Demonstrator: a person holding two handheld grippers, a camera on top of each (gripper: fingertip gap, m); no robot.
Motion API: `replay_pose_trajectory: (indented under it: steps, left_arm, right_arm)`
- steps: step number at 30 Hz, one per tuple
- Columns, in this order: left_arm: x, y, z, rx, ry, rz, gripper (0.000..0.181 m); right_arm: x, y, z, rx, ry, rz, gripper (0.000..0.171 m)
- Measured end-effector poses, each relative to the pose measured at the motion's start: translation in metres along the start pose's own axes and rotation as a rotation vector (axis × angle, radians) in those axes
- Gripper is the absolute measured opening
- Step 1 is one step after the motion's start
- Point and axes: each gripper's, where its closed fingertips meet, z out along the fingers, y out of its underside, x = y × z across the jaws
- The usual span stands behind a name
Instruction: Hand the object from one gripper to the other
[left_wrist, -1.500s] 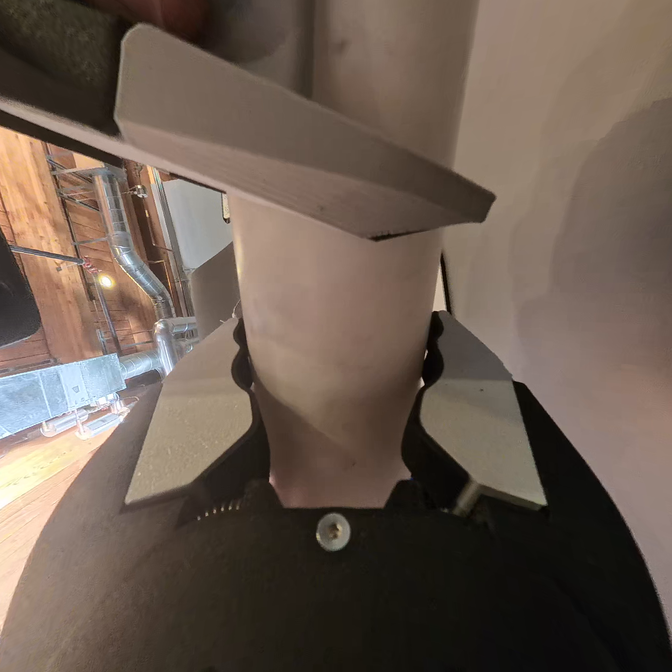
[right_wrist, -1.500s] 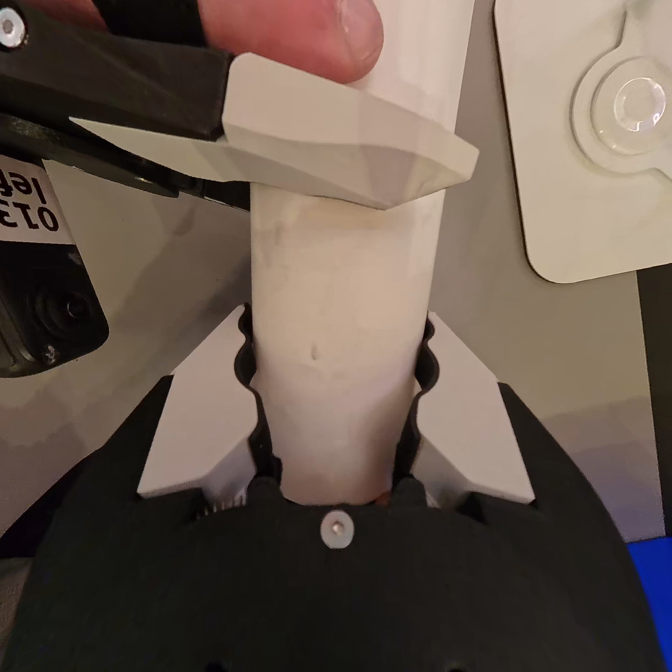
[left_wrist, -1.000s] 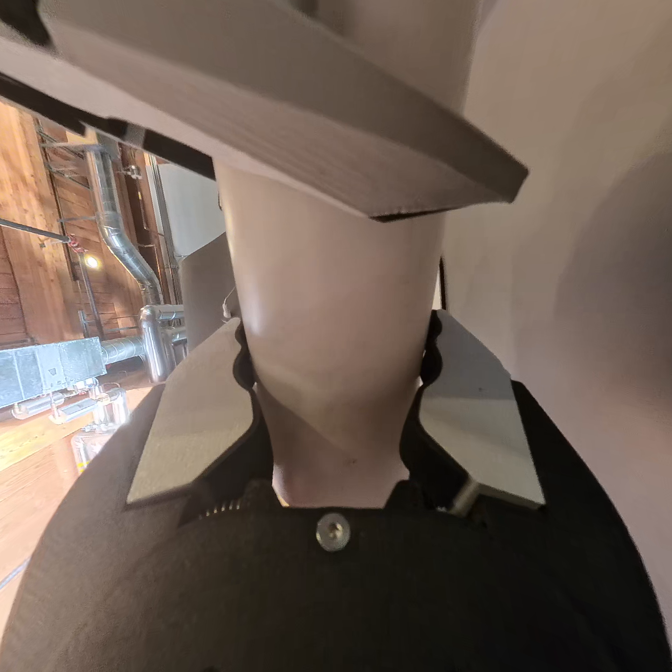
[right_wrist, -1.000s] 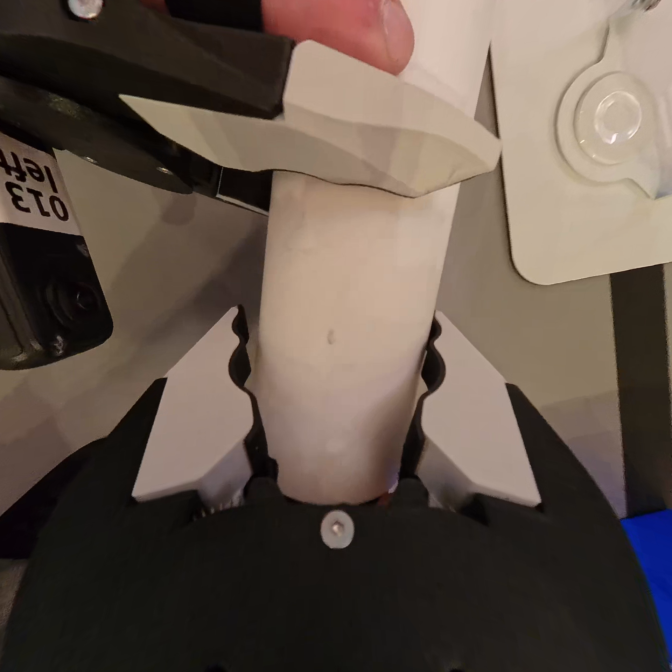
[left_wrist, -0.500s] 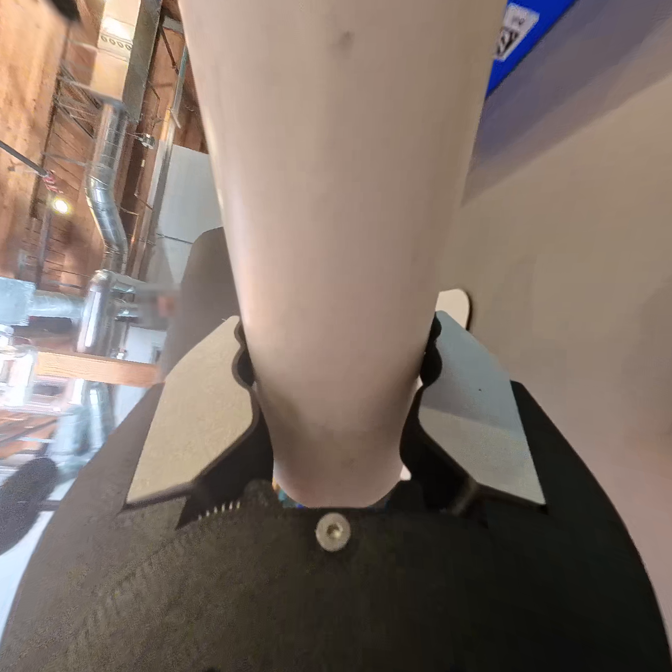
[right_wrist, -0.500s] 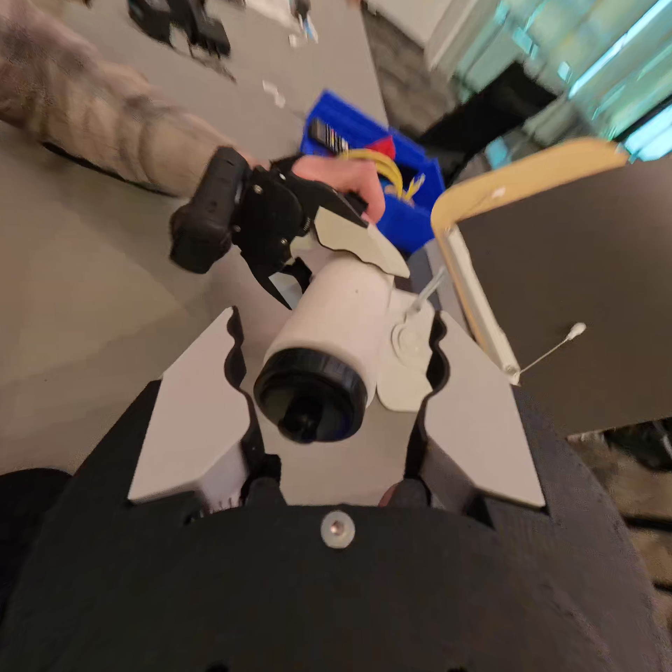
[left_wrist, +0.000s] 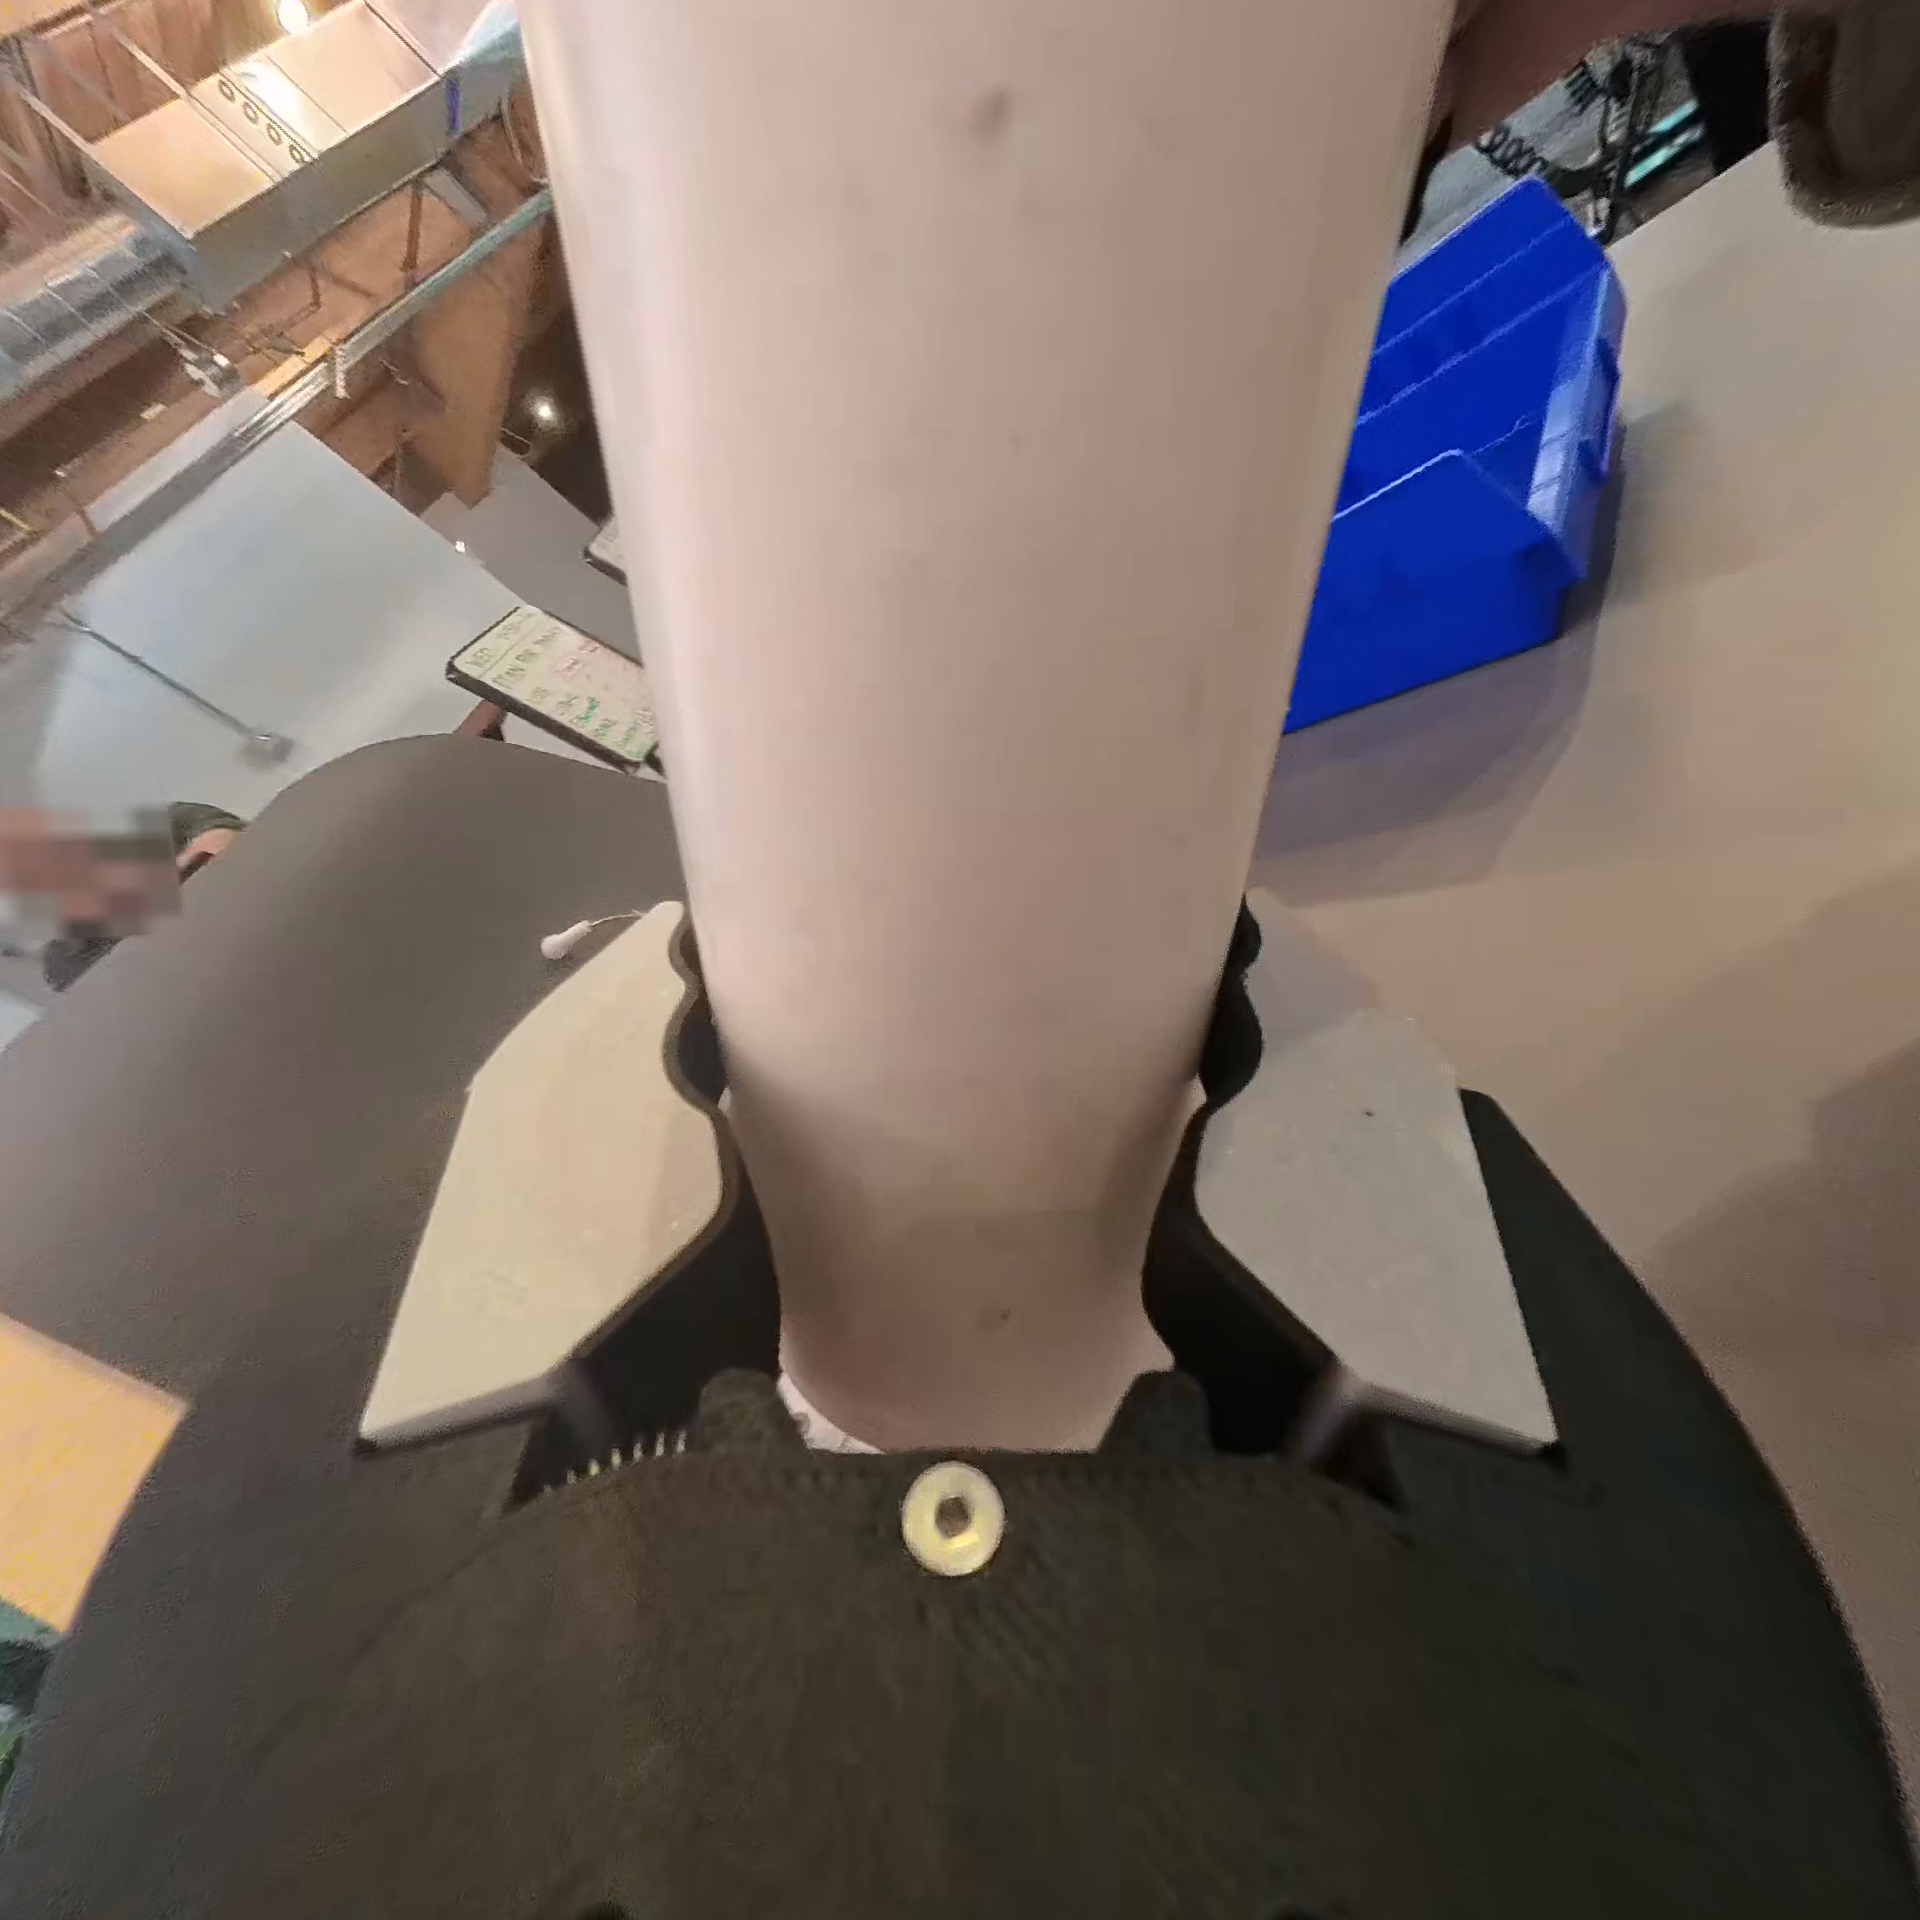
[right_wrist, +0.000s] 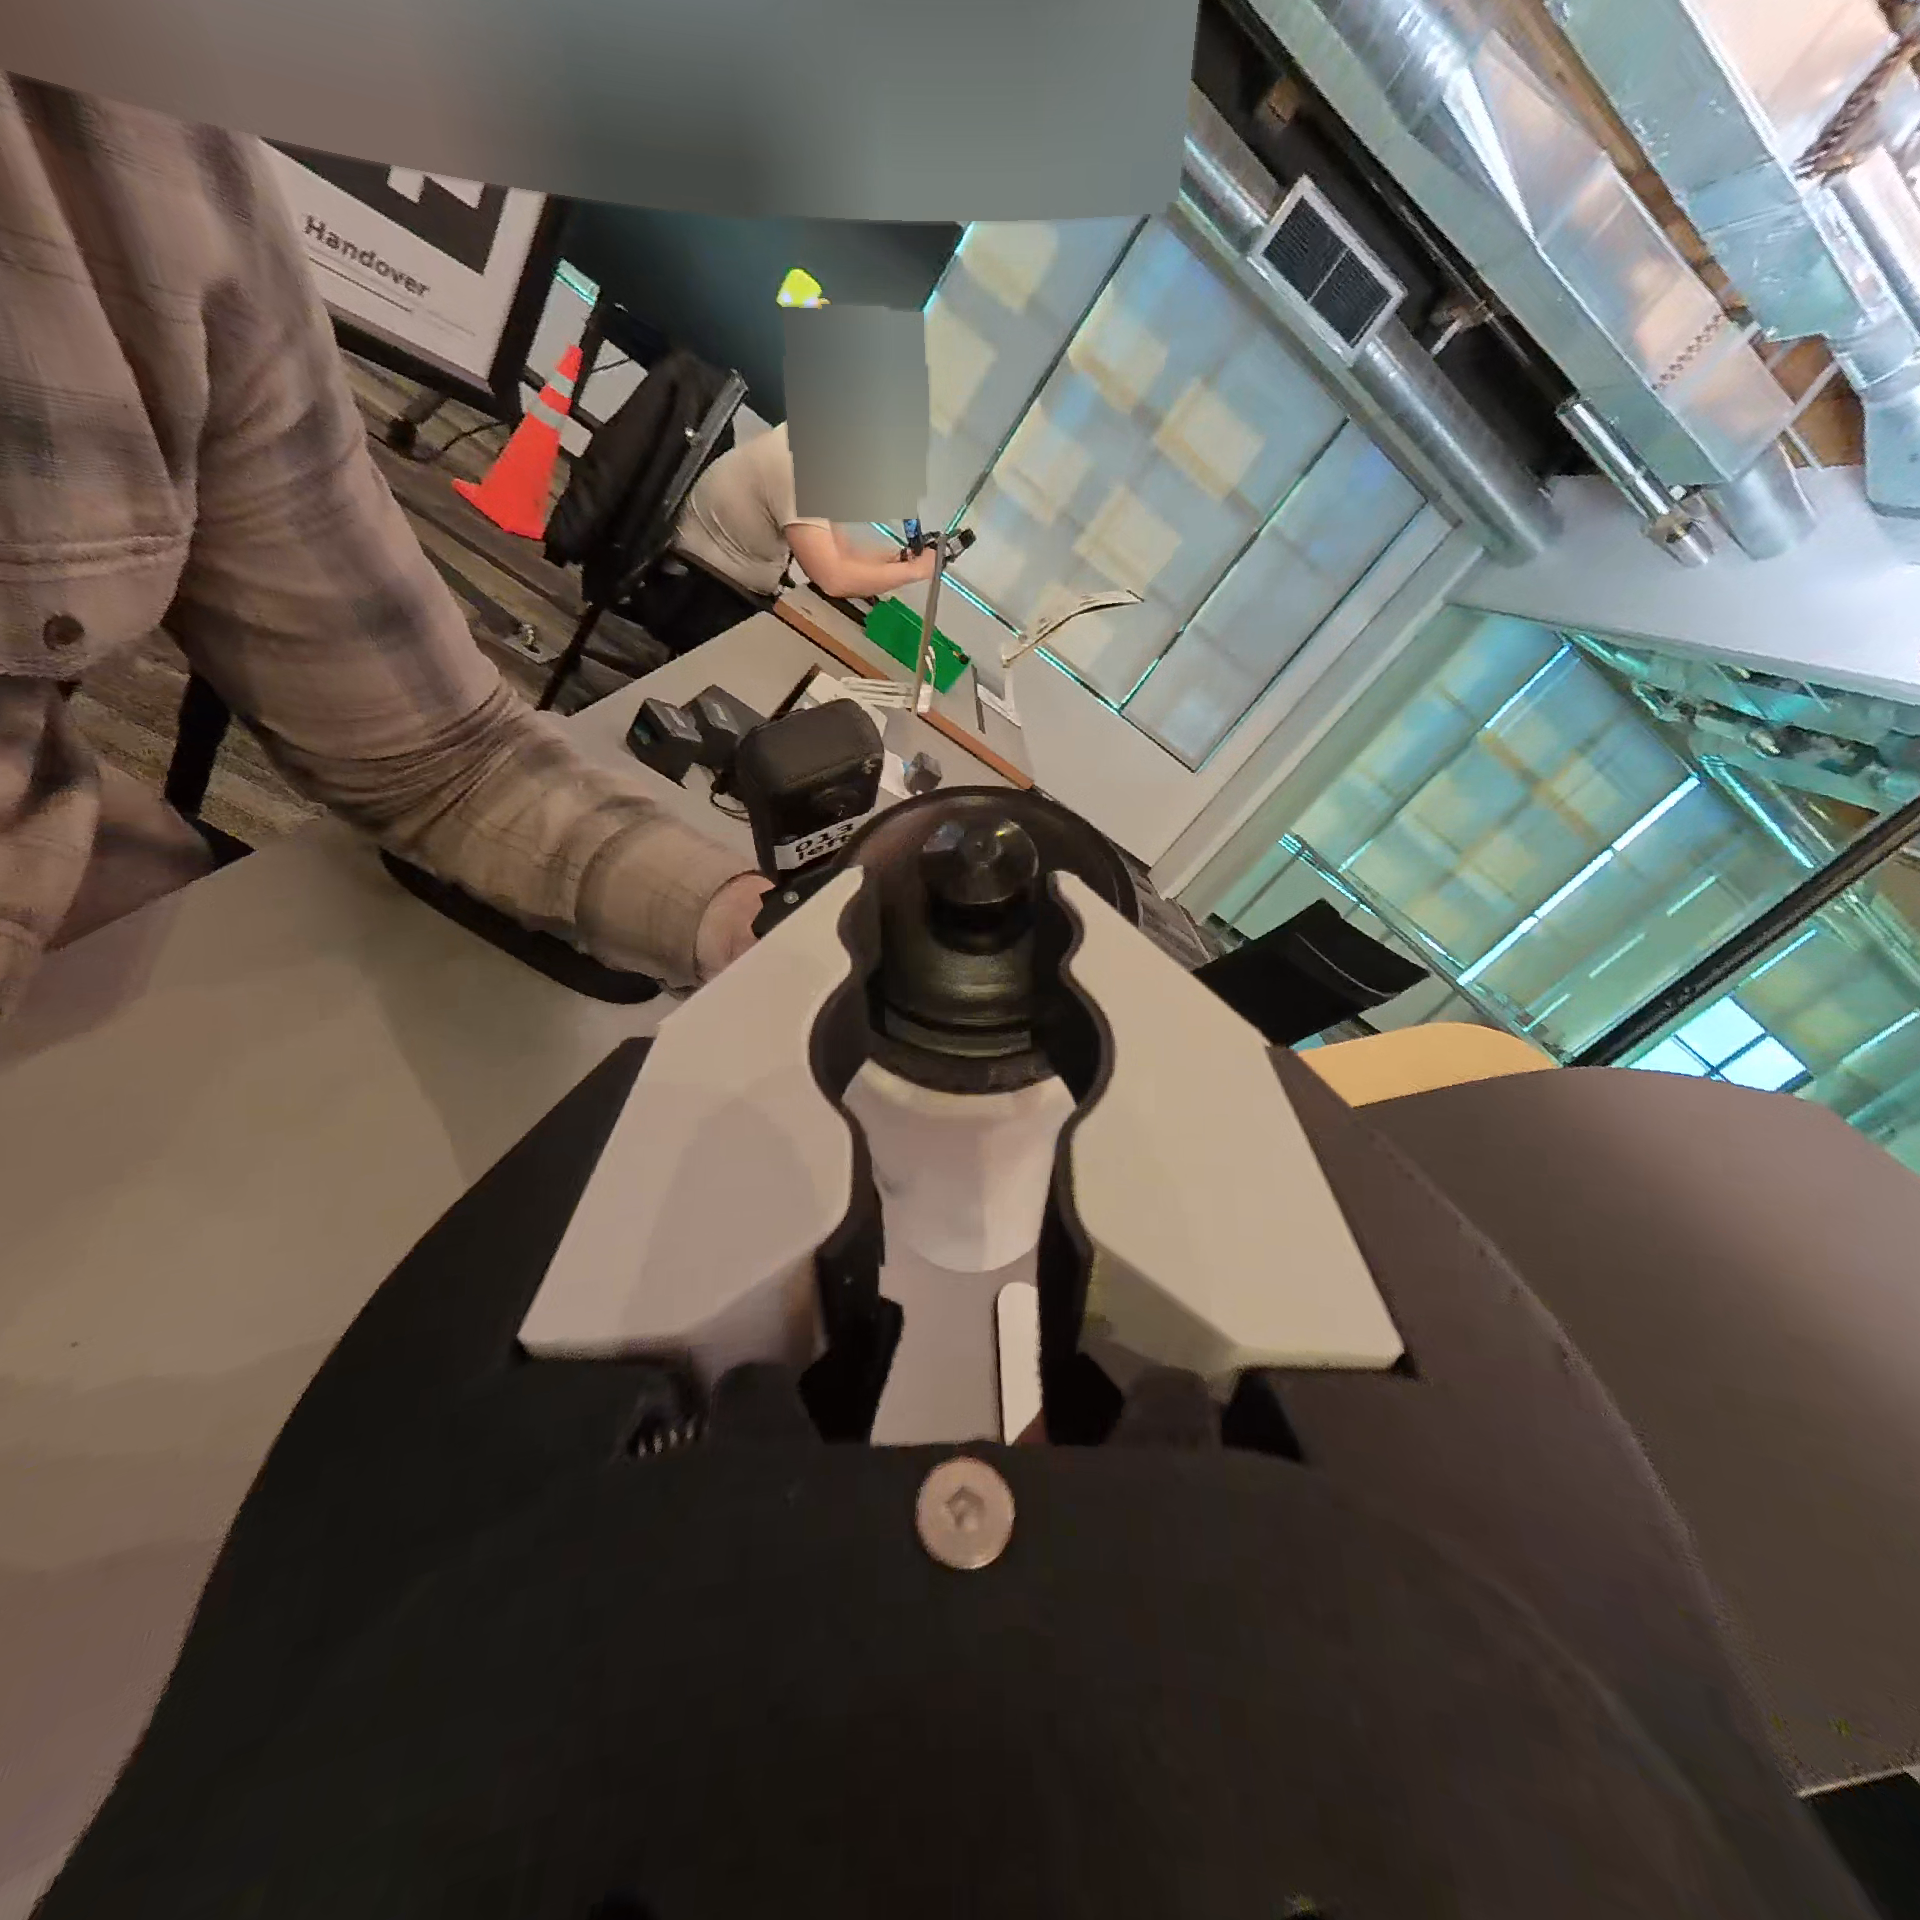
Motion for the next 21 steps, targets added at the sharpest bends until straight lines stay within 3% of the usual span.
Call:
replay_pose_trajectory:
  steps: [15,17,21]
  left_arm:
    - [0.008,0.005,0.003,-0.016,0.083,-0.084,0.092]
    - [0.009,0.007,0.001,-0.019,0.090,-0.005,0.088]
    - [0.014,0.023,-0.008,-0.061,0.127,0.230,0.106]
  right_arm:
    - [0.014,0.000,0.012,0.028,0.022,0.098,0.019]
    - [0.020,0.004,0.011,0.017,0.047,0.127,0.018]
    - [0.030,0.015,0.008,-0.016,0.080,0.203,0.018]
